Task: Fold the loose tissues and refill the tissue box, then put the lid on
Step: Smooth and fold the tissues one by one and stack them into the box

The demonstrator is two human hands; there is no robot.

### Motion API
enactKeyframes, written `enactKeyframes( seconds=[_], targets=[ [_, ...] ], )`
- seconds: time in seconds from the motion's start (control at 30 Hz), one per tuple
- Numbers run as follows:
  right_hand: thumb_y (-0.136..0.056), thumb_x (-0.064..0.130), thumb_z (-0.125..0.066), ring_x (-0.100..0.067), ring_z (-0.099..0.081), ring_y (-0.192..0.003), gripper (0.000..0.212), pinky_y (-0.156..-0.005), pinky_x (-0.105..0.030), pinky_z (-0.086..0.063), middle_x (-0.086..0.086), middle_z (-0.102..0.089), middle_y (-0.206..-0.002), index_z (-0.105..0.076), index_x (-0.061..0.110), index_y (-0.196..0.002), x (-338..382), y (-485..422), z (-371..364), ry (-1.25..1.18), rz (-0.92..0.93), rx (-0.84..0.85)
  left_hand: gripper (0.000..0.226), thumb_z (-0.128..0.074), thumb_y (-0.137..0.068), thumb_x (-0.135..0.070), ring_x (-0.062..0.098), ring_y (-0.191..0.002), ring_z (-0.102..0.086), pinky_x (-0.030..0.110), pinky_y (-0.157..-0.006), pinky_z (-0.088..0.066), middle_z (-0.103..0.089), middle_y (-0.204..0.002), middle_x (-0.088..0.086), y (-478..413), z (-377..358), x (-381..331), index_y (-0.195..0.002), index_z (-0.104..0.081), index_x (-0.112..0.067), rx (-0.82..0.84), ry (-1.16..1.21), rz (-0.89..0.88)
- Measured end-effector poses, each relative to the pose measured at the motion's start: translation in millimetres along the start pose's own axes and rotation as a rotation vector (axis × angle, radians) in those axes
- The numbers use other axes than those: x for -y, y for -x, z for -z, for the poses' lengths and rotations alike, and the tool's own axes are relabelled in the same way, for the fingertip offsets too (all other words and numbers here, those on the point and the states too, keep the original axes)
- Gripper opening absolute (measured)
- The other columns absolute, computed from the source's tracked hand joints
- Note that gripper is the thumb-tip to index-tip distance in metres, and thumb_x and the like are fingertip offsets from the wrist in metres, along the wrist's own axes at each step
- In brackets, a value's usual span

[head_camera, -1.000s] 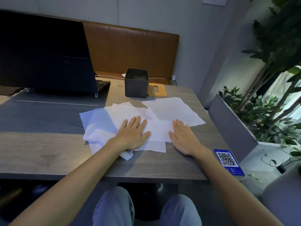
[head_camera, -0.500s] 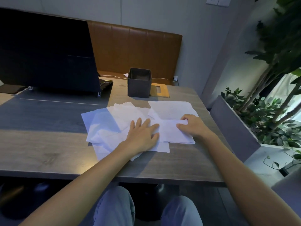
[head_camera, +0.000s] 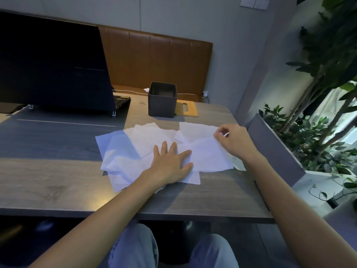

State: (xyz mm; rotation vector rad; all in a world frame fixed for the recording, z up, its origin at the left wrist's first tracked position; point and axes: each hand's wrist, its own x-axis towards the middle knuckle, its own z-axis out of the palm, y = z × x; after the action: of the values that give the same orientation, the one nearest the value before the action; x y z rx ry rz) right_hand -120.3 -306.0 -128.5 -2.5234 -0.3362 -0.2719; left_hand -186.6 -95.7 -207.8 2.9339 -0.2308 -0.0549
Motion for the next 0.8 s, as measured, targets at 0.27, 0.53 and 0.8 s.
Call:
enactKeyframes(
  seconds=[0.27,0.53,0.8],
  targets=[
    [-0.095,0.027,-0.063,-0.014,-0.06,-0.095,0.014,-0.055,-0.016,-0.042,0.004,-0.064,-0.109,-0.072,0.02,-0.105,43.7,-15.6,-8.5,-0.136,-0.043,0.114,0.046,-0.032,-0.1,-0.054,0.029,-0.13,-0.036,0.048,-0.111,-0.025,-0.046,-0.139,0.002,11.5,6.6,10.4,-0.137,-0.05,-0.033,-0.138,0.034,-0.041],
    [-0.095,0.016,-0.065,-0.014,-0.071,-0.061,0.022,-0.051,-0.018,-0.055,-0.003,-0.067,-0.09,-0.06,0.02,-0.116,97.5,-27.1,-52.7,-0.282,-0.183,0.292,0.035,-0.047,-0.1,-0.03,0.029,-0.116,-0.051,0.039,-0.091,-0.039,-0.059,-0.128,0.002,28.0,33.6,60.4,-0.13,-0.064,-0.027,-0.327,0.138,0.13],
    [-0.098,0.033,-0.061,-0.015,-0.074,-0.06,0.022,-0.063,-0.026,-0.062,-0.004,-0.074,-0.08,-0.058,0.019,-0.116,109.8,-18.4,-89.8,-0.304,-0.19,0.34,0.033,-0.044,-0.101,-0.029,0.029,-0.113,-0.054,0.041,-0.092,-0.043,-0.064,-0.123,0.001,33.1,30.0,72.3,-0.125,-0.067,-0.027,-0.36,0.191,0.187]
  ],
)
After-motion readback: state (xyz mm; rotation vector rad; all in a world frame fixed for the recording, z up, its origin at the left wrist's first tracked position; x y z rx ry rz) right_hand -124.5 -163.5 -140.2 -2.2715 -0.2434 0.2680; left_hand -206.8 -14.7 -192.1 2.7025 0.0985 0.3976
